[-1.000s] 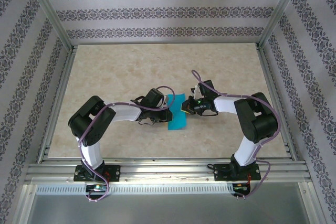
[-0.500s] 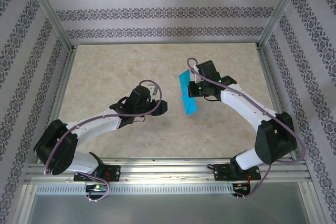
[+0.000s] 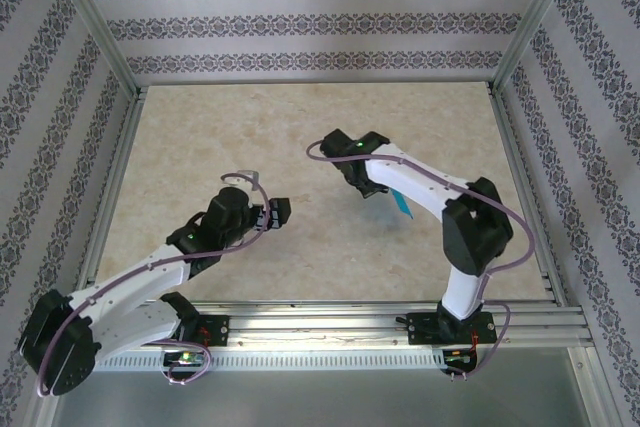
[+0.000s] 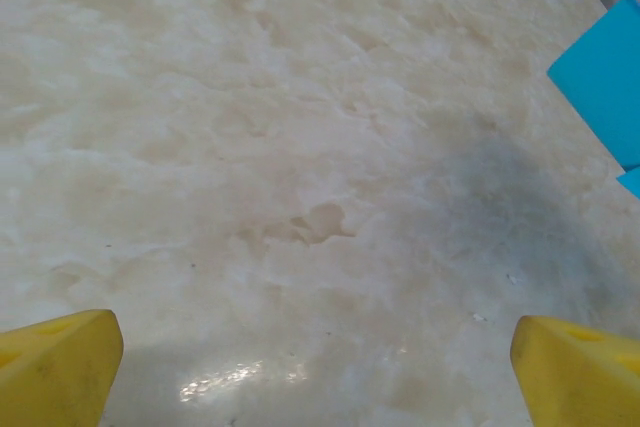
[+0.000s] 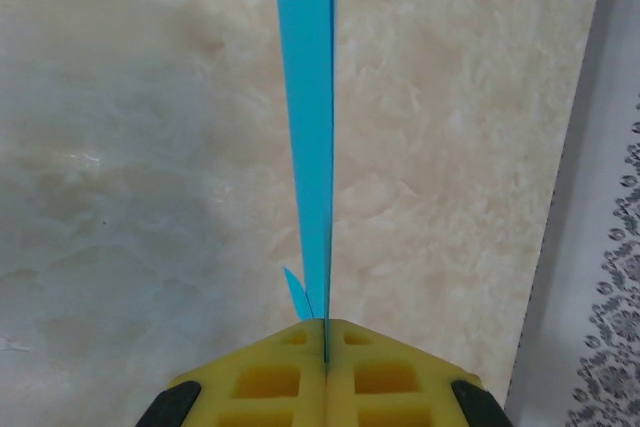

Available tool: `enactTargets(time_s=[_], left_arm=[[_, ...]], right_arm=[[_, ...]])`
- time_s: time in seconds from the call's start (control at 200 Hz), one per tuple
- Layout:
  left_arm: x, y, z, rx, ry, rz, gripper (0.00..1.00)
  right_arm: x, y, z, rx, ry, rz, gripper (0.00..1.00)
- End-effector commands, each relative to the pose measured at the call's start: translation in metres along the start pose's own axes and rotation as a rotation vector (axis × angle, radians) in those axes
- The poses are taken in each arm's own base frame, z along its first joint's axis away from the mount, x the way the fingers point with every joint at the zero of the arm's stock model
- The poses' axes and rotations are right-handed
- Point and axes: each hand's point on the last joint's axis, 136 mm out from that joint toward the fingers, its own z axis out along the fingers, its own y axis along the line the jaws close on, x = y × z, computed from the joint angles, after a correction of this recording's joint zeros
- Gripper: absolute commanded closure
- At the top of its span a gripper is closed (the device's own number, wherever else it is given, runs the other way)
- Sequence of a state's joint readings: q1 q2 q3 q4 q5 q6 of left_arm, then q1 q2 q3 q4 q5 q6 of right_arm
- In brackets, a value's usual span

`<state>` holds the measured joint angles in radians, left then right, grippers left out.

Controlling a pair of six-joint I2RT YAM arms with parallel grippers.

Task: Fold a paper plane with a square sheet of paper (pick it up from the middle)
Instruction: Turn over the paper at the center of the table.

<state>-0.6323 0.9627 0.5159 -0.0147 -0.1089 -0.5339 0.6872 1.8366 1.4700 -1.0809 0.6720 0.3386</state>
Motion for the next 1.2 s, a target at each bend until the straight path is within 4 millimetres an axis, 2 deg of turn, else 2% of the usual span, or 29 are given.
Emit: enactTargets(time_s=[0.0, 0.125, 0.23, 0.33, 0.47, 0.54, 0.565, 0.58, 0.634, 0.699, 0.789, 0.869, 0.924, 1.014, 1.074, 1.194], left_arm=[[-0.010, 0.019, -0.010, -0.085, -0.054, 0.005, 0.00], [-0.013, 0.028, -0.018, -0.124, -0.069, -0.004, 0.00], [-0.013, 0.031, -0.017, -0.141, -0.066, -0.010, 0.00], [-0.012, 0.031, -0.016, -0.146, -0.049, -0.017, 0.00], [-0.010, 0.027, -0.015, -0.130, -0.035, -0.036, 0.00], [-0.008, 0.023, -0.011, -0.108, -0.018, -0.044, 0.00], [-0.007, 0.021, -0.010, -0.103, -0.009, -0.049, 0.00], [-0.006, 0.020, -0.009, -0.100, -0.003, -0.050, 0.00], [-0.004, 0.017, -0.006, -0.090, 0.025, -0.048, 0.00], [-0.003, 0.012, -0.003, -0.073, 0.045, -0.048, 0.02], [0.001, 0.003, 0.004, -0.038, 0.083, -0.070, 0.12], [0.010, -0.005, 0.015, -0.016, 0.158, -0.082, 0.18], [0.017, -0.013, 0.025, 0.006, 0.220, -0.090, 0.23], [0.029, -0.028, 0.043, 0.046, 0.318, -0.128, 0.33], [0.036, -0.039, 0.055, 0.081, 0.374, -0.163, 0.39], [0.049, -0.049, 0.076, 0.093, 0.465, -0.242, 0.47]], right_arm=[[-0.002, 0.014, -0.001, 0.089, 0.020, -0.017, 1.00], [-0.006, 0.067, 0.002, -0.017, 0.063, -0.040, 1.00], [-0.010, 0.108, -0.005, -0.175, 0.076, -0.025, 1.00], [-0.017, 0.140, -0.016, -0.348, 0.077, 0.011, 0.97], [-0.027, 0.164, -0.035, -0.532, 0.058, 0.046, 0.94], [-0.031, 0.175, -0.047, -0.664, 0.043, 0.059, 0.79], [-0.032, 0.176, -0.050, -0.699, 0.047, 0.075, 0.70], [-0.032, 0.176, -0.051, -0.716, 0.049, 0.083, 0.68], [-0.034, 0.179, -0.058, -0.815, 0.051, 0.105, 0.70], [-0.037, 0.172, -0.064, -0.898, 0.037, 0.159, 0.69], [-0.041, 0.156, -0.073, -1.041, -0.023, 0.221, 0.69], [-0.041, 0.133, -0.064, -1.135, -0.058, 0.327, 0.70], [-0.040, 0.114, -0.048, -1.193, -0.051, 0.435, 0.74], [-0.033, 0.093, -0.029, -1.309, -0.053, 0.577, 0.77], [-0.025, 0.086, -0.019, -1.377, -0.038, 0.640, 0.79], [-0.009, 0.086, 0.000, -1.405, 0.031, 0.692, 0.92]])
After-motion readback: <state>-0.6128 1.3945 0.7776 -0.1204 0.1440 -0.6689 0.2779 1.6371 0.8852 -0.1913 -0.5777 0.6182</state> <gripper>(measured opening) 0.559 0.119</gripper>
